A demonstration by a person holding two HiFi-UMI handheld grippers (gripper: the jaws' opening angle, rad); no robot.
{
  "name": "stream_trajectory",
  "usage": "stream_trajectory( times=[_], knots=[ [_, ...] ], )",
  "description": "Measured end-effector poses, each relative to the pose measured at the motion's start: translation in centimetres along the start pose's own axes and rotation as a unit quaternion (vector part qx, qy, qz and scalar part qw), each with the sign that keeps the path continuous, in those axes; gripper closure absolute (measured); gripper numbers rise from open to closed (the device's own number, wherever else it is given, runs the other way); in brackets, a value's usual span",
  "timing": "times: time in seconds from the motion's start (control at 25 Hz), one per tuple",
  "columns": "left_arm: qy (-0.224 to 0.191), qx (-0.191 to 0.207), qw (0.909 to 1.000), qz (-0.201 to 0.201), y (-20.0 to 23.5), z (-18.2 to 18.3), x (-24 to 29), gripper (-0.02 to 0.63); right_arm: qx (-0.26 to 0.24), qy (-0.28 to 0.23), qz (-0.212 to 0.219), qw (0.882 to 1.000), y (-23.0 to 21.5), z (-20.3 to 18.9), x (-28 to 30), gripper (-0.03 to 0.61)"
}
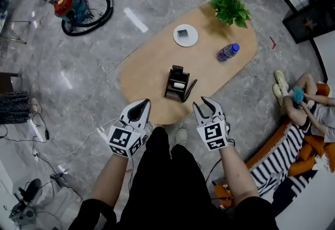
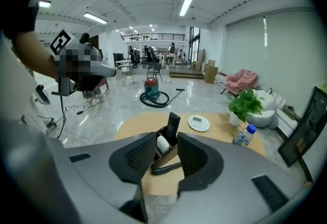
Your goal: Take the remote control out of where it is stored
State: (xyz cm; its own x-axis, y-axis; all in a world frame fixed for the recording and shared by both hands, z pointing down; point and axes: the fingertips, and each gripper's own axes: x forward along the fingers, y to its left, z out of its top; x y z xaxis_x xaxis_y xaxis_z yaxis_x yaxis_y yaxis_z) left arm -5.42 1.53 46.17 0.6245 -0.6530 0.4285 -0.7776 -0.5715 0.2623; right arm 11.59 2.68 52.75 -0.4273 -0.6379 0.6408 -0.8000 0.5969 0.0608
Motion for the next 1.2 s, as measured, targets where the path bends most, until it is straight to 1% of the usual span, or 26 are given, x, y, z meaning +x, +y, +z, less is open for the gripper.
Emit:
stream_trajectory(
  times=[0.2,0.36,0.52,0.68,0.88,1.04,1.2],
  knots=[
    [0.011,0.001,0.9999,0.002,3.2,-0.2,-0.3,0.607,-0.034,0.038,0.017,0.999,0.5,-0.4,4.9,0.459],
    [0.020,-0.009,0.9997,0.007,5.6,-0.8,-0.8,0.607,-0.066,0.077,0.030,0.994,0.8,-1.6,8.6,0.447],
    [0.033,-0.020,0.9992,0.011,7.8,-2.1,-1.3,0.607,-0.109,0.119,0.040,0.986,1.2,-3.6,11.7,0.436],
    [0.044,-0.033,0.9983,0.018,9.7,-3.5,-1.9,0.607,-0.144,0.147,0.041,0.978,1.5,-5.1,14.1,0.434],
    [0.056,-0.045,0.9971,0.023,11.5,-4.9,-2.4,0.607,-0.210,0.177,0.041,0.961,1.7,-7.1,16.7,0.434],
    [0.063,-0.049,0.9965,0.025,12.6,-5.7,-2.7,0.607,-0.237,0.192,0.044,0.951,1.8,-8.2,18.0,0.434],
    [0.066,-0.052,0.9961,0.027,13.3,-6.0,-3.0,0.607,-0.244,0.202,0.053,0.947,2.3,-8.7,18.6,0.435]
  ],
)
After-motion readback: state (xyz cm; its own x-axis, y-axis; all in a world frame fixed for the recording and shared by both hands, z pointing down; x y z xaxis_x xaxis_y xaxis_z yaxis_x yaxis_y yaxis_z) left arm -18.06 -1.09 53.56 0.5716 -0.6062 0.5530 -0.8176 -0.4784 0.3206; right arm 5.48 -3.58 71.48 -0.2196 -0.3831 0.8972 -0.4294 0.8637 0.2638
